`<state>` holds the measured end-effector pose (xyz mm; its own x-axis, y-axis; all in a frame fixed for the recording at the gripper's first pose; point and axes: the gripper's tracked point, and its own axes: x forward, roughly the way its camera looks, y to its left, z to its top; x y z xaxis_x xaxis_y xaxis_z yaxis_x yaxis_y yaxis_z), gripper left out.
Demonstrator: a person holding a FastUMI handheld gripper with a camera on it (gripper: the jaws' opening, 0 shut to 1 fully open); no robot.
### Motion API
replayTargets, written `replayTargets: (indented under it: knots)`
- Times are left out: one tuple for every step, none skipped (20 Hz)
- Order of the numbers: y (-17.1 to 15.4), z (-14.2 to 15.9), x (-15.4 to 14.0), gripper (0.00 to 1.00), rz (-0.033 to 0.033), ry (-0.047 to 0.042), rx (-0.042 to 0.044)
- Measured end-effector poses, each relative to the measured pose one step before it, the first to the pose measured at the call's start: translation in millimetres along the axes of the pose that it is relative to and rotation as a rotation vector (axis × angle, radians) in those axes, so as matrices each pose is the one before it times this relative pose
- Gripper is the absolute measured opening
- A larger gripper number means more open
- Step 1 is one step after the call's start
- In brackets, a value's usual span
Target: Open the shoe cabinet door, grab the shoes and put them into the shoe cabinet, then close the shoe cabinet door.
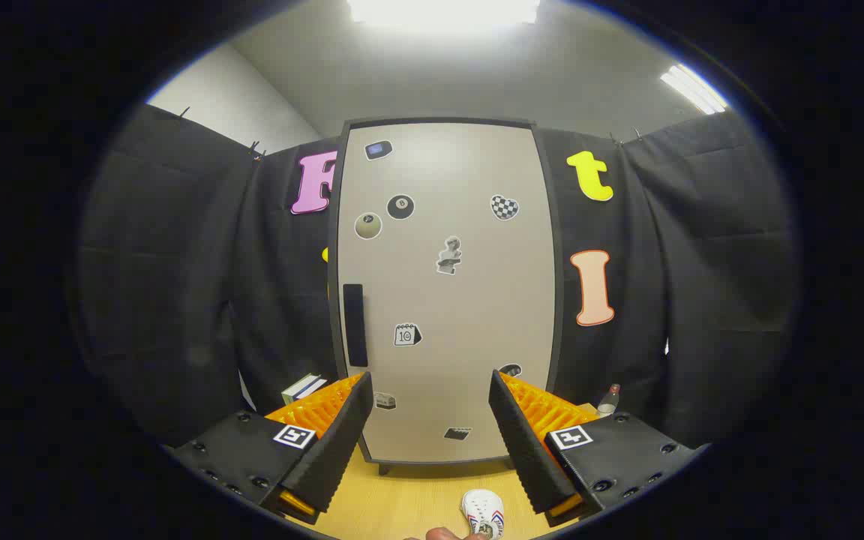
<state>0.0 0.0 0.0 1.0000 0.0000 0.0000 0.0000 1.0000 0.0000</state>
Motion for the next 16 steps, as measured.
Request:
replayTargets:
  knots:
    - [2.11, -1.16, -1.04, 0.97, 0.00275, 0.0034, -0.00518]
    - [1.42, -0.15, -1.81, 0.97, 0.00368, 0.00453, -0.00451]
    - [1.82, -0.69, -0.6, 0.97, 0.00216, 0.00363, -0.00488]
    - [0.04, 0.71, -2.0, 0.97, 0.00169, 0.00043, -0.00345]
    - [0.12, 0.24, -2.87, 0.97, 0.00063, 0.00015, -0.00113]
    - [-0.75, 0.06, -1.59, 0.97, -0.00173, 0.00154, 0.00026]
    - [-0.35, -0.24, -0.4, 0.97, -0.00096, 0.00265, 0.00289]
    - [-1.24, 2.22, -1.88, 0.97, -0.00003, 0.00059, 0.00366]
    - [-2.01, 1.25, -1.23, 0.97, -0.00284, -0.00001, 0.00389]
    - [-2.46, 2.22, -1.21, 0.97, -0.00375, -0.00265, 0.00228]
    - [-3.37, 1.48, -1.85, 0.97, -0.00418, -0.00365, 0.00276]
    - [-3.09, 2.09, -1.5, 0.97, -0.0051, -0.00316, 0.00295]
    - [-3.49, 1.39, -2.44, 0.97, -0.00352, -0.0014, 0.00262]
    - [-3.19, 0.93, -0.35, 0.97, -0.00372, 0.00056, 0.00203]
    - [-4.33, 1.0, -0.98, 0.97, -0.00776, -0.00015, 0.00081]
    - [-4.59, -0.71, -0.95, 0.97, -0.00916, 0.00381, 0.00374]
